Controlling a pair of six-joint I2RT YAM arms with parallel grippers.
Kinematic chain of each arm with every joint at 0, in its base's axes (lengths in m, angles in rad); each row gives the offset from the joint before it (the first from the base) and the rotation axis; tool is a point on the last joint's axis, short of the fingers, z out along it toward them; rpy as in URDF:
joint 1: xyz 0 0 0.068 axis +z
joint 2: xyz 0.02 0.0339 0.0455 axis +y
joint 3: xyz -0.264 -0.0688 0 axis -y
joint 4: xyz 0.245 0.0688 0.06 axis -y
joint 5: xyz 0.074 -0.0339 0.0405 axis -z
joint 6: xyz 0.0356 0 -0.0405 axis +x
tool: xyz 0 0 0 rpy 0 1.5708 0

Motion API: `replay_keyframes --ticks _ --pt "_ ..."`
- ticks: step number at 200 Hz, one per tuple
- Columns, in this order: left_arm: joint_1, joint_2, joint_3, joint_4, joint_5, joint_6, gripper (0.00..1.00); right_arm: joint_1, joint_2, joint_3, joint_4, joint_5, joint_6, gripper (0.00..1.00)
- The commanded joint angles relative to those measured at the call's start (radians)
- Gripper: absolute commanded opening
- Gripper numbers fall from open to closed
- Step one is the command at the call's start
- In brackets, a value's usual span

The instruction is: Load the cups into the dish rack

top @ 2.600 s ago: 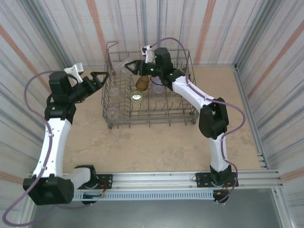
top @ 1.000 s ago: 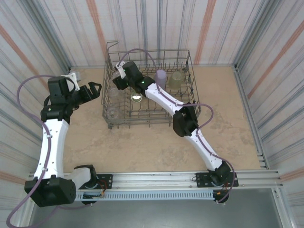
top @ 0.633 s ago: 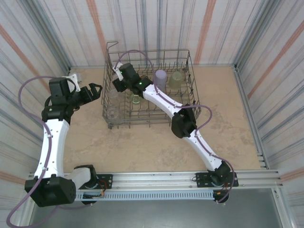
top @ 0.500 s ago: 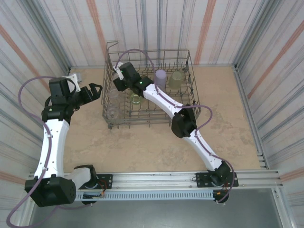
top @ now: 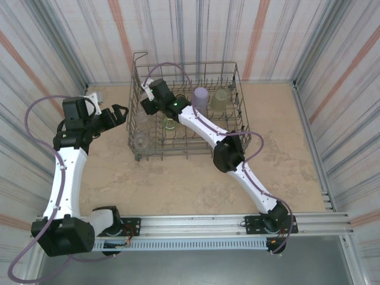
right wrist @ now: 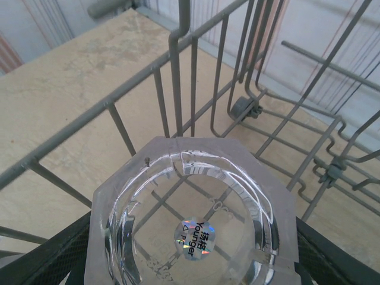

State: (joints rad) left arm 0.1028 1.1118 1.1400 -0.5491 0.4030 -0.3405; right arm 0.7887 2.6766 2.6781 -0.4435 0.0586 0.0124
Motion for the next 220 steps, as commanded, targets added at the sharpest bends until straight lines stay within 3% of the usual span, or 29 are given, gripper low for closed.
replay_keyframes --ticks 1,20,66,139,220 --pt "0.014 0.014 -0.004 0.013 0.021 -0.005 0.99 -0.016 0.057 0.047 -0.016 -0.013 0.011 0.59" --pt "0.018 0.024 -0.003 0.022 0.023 -0.011 0.99 -0.019 0.067 0.049 -0.009 -0.017 0.009 0.61" --pt "0.025 0.042 0.004 0.024 0.024 -0.006 0.98 -0.019 0.052 0.049 0.013 -0.041 0.015 0.82" --pt "0.029 0.054 0.0 0.038 0.037 -0.012 0.99 -0.019 -0.015 0.048 0.022 -0.078 0.089 0.99" --pt "0.063 0.066 0.001 0.038 0.055 -0.035 0.99 -0.067 -0.222 -0.021 -0.003 -0.092 0.143 0.99"
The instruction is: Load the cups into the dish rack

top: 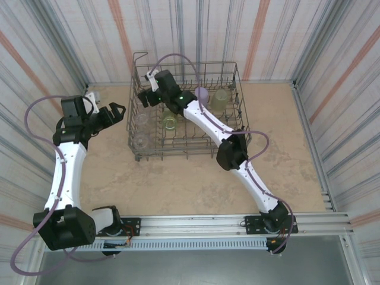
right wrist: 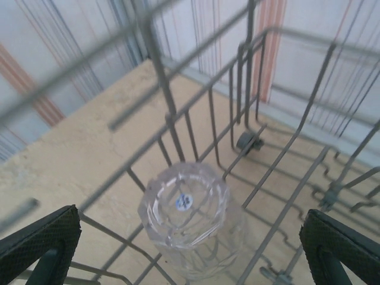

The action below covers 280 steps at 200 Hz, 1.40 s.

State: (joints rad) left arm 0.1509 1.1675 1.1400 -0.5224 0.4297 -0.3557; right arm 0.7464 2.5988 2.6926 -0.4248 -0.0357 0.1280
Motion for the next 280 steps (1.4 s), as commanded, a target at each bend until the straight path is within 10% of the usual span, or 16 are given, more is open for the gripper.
replay_keyframes --ticks 1,106,280 --pt "0.015 0.011 0.001 0.012 0.028 -0.021 0.99 -0.027 -0.148 -0.039 -0.023 0.002 0.028 0.99" --pt "0.057 0.01 -0.01 -0.001 -0.063 -0.069 0.99 -0.11 -0.537 -0.458 -0.033 0.06 0.019 0.99" --pt "0.051 -0.04 -0.247 0.272 -0.508 -0.159 0.99 -0.591 -1.26 -1.518 0.163 0.166 0.159 0.99"
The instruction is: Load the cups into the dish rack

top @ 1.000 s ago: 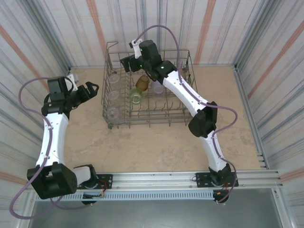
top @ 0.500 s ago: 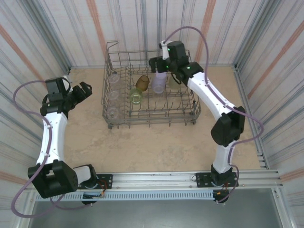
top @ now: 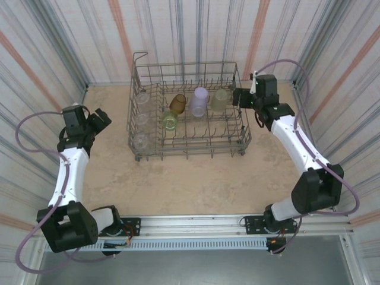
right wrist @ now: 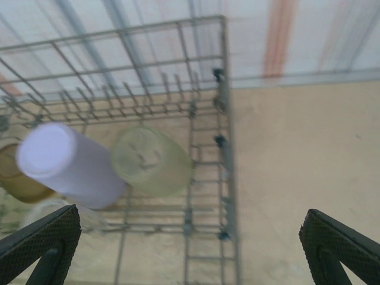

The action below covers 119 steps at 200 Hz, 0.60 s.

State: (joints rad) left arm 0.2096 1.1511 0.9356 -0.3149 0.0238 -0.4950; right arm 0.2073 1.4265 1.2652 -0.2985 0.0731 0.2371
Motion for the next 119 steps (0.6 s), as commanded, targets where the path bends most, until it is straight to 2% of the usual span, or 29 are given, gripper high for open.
replay_keyframes --ticks 1,52,83,119 --pt "-0.008 -0.024 -0.044 0.066 -0.107 -0.019 0.99 -0.056 -0.09 -0.095 0.037 0.058 0.051 0.99" --pt "-0.078 -0.028 -0.174 0.193 -0.267 0.006 0.99 -0.179 -0.213 -0.297 0.074 0.122 0.089 0.99" --pt "-0.197 -0.003 -0.28 0.37 -0.414 0.128 0.99 -0.208 -0.262 -0.455 0.185 0.229 0.105 0.99" --pt "-0.248 0.058 -0.344 0.489 -0.519 0.285 0.99 -0.211 -0.268 -0.621 0.36 0.287 0.041 0.99"
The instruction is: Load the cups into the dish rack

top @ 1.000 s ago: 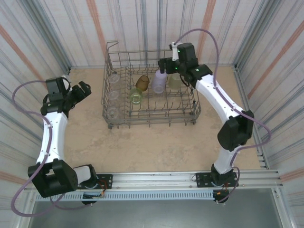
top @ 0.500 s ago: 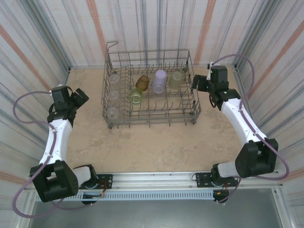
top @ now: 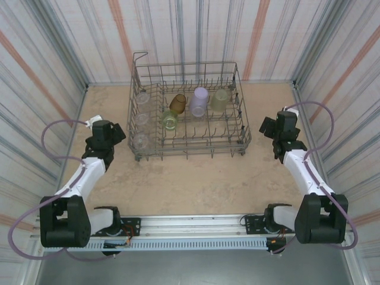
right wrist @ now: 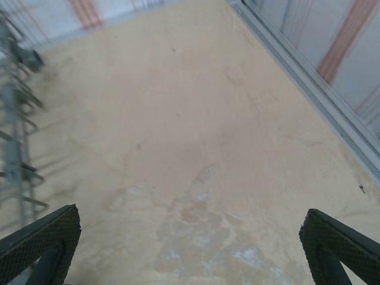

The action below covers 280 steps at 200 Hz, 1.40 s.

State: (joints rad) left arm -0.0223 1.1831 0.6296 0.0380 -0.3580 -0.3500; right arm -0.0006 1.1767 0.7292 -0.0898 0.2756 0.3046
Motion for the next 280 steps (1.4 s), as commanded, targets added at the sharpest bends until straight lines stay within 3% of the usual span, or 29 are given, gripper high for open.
replay_keyframes --ticks 1,14,39,64,90,112,125,182,252,271,280 --pt "-0.017 0.026 -0.04 0.139 -0.139 0.145 0.99 -0.003 -0.018 -0.089 0.158 0.086 -0.026 0.99" --pt "-0.029 0.022 -0.082 0.194 -0.15 0.178 0.99 -0.003 -0.028 -0.163 0.257 0.102 -0.037 0.99" --pt "-0.039 0.028 -0.224 0.469 -0.087 0.237 0.99 -0.003 -0.035 -0.279 0.447 0.101 -0.077 0.99" --pt "-0.038 0.093 -0.26 0.56 -0.069 0.259 0.99 -0.004 0.009 -0.306 0.505 0.116 -0.1 0.99" --pt "-0.044 0.148 -0.229 0.581 -0.056 0.289 0.99 -0.004 0.053 -0.389 0.709 0.108 -0.088 0.99" --pt "-0.034 0.239 -0.265 0.775 -0.017 0.316 0.99 -0.003 0.097 -0.406 0.771 0.085 -0.087 0.99" --pt "-0.041 0.225 -0.227 0.663 0.006 0.307 0.99 -0.004 0.123 -0.407 0.798 0.076 -0.094 0.99" --pt "-0.051 0.272 -0.171 0.621 0.027 0.341 0.99 -0.003 0.215 -0.465 1.021 0.078 -0.125 0.99" --pt "-0.054 0.295 -0.166 0.636 0.112 0.381 0.99 0.014 0.308 -0.487 1.154 -0.043 -0.196 0.99" --pt "-0.047 0.294 -0.172 0.647 0.138 0.383 0.99 0.027 0.394 -0.489 1.266 -0.023 -0.215 0.99" --pt "-0.043 0.294 -0.181 0.661 0.158 0.386 0.98 0.038 0.377 -0.483 1.222 -0.008 -0.222 0.99"
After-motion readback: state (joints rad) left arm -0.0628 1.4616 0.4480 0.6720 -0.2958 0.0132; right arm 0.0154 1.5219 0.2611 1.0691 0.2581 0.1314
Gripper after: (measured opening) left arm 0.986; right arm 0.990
